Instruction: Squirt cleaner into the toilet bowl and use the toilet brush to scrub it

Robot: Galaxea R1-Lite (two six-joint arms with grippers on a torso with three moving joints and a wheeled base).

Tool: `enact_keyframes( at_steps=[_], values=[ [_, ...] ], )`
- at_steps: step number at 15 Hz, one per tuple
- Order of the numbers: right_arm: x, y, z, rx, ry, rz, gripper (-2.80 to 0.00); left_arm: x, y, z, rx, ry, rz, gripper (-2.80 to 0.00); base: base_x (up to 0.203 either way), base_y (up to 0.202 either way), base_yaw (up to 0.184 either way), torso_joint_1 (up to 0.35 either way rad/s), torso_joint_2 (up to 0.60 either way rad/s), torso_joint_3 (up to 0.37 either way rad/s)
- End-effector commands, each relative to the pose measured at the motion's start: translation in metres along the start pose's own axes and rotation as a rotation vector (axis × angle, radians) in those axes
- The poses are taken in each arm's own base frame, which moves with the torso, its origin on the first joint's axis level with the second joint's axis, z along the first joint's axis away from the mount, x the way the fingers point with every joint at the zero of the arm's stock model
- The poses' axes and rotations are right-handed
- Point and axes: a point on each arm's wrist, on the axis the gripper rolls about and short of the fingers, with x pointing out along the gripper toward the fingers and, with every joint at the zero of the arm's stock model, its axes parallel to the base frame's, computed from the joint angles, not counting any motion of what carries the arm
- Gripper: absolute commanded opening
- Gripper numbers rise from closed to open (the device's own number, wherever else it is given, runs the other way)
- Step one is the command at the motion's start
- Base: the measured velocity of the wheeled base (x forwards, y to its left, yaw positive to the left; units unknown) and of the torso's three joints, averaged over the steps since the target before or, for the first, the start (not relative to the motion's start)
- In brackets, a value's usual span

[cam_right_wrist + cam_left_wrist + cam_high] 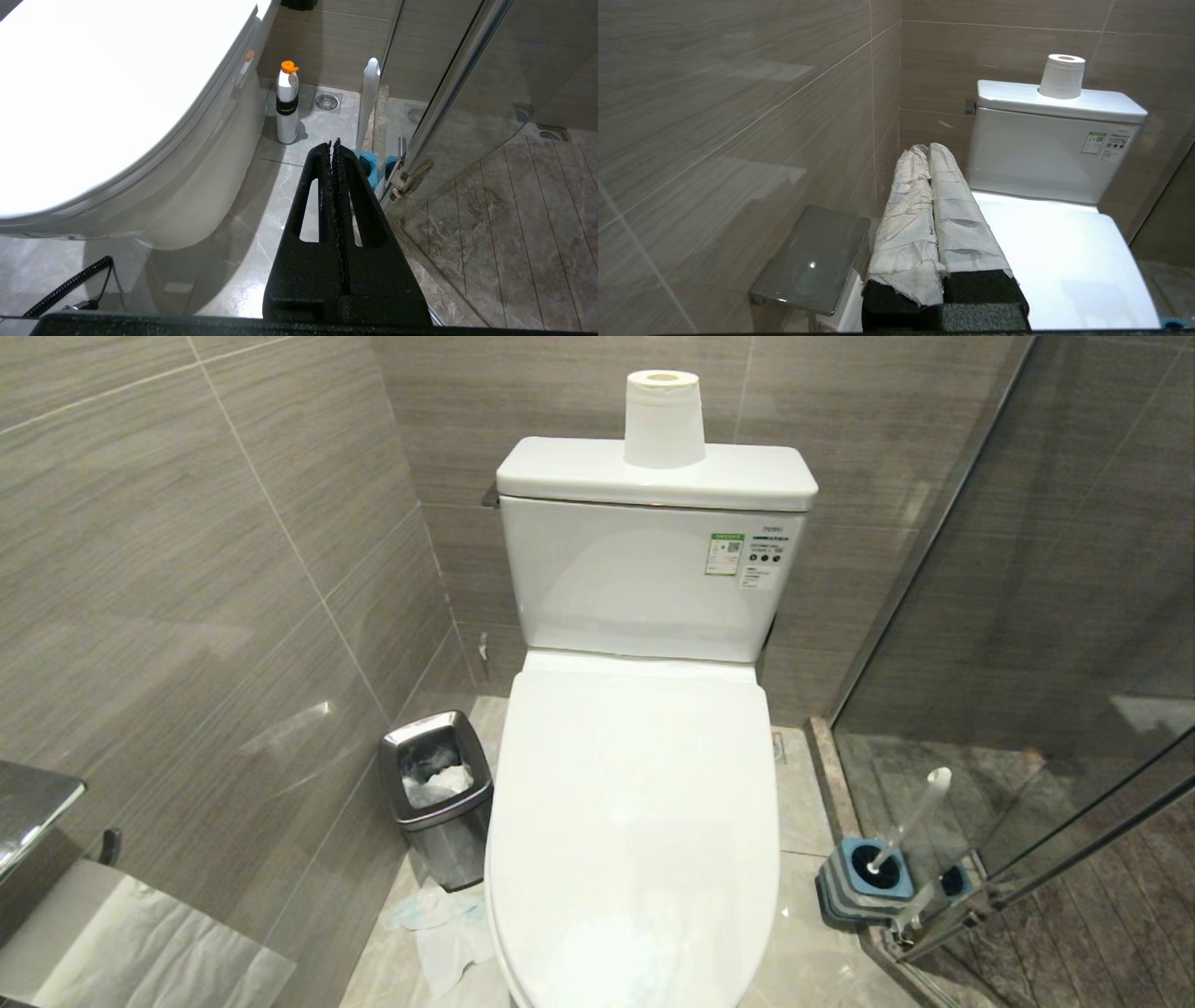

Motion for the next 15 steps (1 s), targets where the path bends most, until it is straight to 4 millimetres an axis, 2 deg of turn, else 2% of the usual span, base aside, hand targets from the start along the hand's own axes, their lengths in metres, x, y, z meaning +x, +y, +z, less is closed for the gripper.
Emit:
enact_keyframes(
  at_steps=[1,3,7,9,13,15],
  values=[
    [0.000,0.000,0.000,-0.001,0.002,0.001,-2.80,-0.021,0.003,-0.009,0.033,-0.048,-0.016,-2.80,0.000,0.000,0.000,0.000,0.00,0.000],
    [0.000,0.000,0.000,-0.001,0.001,0.001,-2.80,-0.029,0.004,-0.012,0.051,-0.072,-0.023,-2.80,0.000,0.000,0.000,0.000,0.00,0.000],
    [0.000,0.000,0.000,-0.001,0.002,0.001,-2.80,-0.055,0.006,-0.031,0.066,-0.069,-0.029,-2.80,0.000,0.000,0.000,0.000,0.00,0.000],
    [0.000,0.000,0.000,-0.001,0.002,0.001,-2.80,-0.061,0.007,-0.036,0.086,-0.074,-0.029,-2.80,0.000,0.000,0.000,0.000,0.00,0.000],
    [0.000,0.000,0.000,-0.001,0.002,0.001,-2.80,-0.053,0.007,-0.042,0.105,-0.055,-0.028,-2.80,0.000,0.000,0.000,0.000,0.00,0.000],
    [0.000,0.000,0.000,-0.001,0.002,0.000,-2.80,-0.034,0.006,-0.053,0.124,-0.068,-0.027,-2.80,0.000,0.000,0.000,0.000,0.00,0.000]
  ],
)
